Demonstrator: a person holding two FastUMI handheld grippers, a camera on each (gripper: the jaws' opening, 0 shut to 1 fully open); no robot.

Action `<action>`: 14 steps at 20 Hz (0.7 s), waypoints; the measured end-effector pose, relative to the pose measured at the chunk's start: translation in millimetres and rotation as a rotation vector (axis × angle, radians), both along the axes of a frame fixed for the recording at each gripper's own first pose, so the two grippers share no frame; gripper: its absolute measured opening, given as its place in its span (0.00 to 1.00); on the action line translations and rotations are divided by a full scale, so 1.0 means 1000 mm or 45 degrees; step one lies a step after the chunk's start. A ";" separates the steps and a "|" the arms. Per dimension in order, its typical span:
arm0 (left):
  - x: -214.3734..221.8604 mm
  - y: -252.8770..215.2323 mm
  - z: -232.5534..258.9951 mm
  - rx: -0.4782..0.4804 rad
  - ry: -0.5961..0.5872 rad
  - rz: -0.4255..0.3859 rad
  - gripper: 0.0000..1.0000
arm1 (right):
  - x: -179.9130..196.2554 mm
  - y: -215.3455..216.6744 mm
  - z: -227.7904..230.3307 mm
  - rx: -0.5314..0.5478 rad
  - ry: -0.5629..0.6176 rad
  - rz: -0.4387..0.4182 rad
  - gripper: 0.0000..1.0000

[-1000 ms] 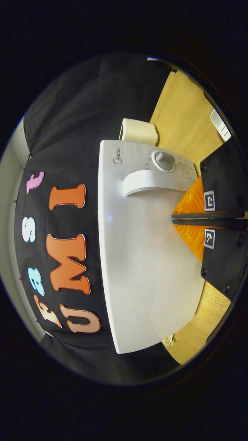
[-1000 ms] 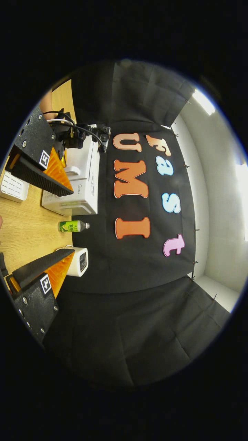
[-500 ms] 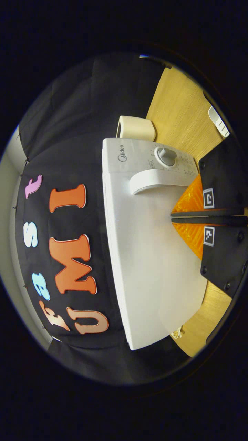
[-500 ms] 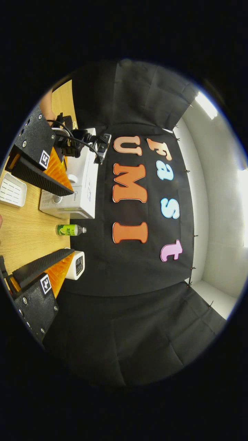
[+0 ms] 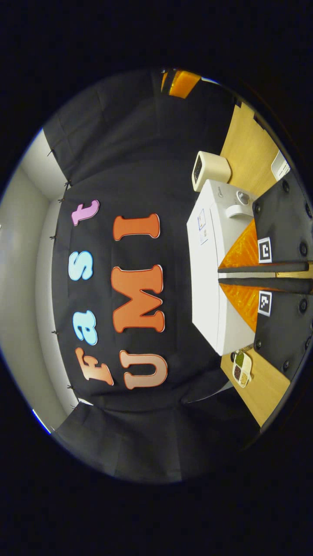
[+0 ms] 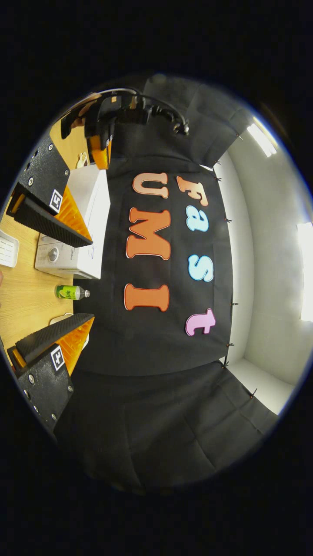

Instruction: Open the microwave oven with the left hand, put the food in, and close the microwave oven.

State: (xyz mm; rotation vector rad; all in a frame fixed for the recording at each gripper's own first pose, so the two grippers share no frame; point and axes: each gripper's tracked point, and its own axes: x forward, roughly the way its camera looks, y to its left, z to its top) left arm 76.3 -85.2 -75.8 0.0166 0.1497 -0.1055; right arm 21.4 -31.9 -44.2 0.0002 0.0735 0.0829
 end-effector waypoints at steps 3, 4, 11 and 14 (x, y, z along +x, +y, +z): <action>-0.022 0.038 0.043 0.037 -0.080 0.058 0.39 | 0.005 0.016 0.019 -0.009 -0.030 0.032 0.95; -0.030 0.049 0.060 0.046 -0.122 0.080 0.57 | 0.006 0.021 0.024 -0.028 -0.046 0.040 0.95; -0.073 0.109 0.124 0.084 -0.231 0.220 0.92 | 0.008 0.058 0.072 -0.004 -0.103 0.116 0.95; -0.081 0.127 0.130 0.086 -0.223 0.262 0.99 | 0.010 0.057 0.088 -0.009 -0.122 0.100 0.95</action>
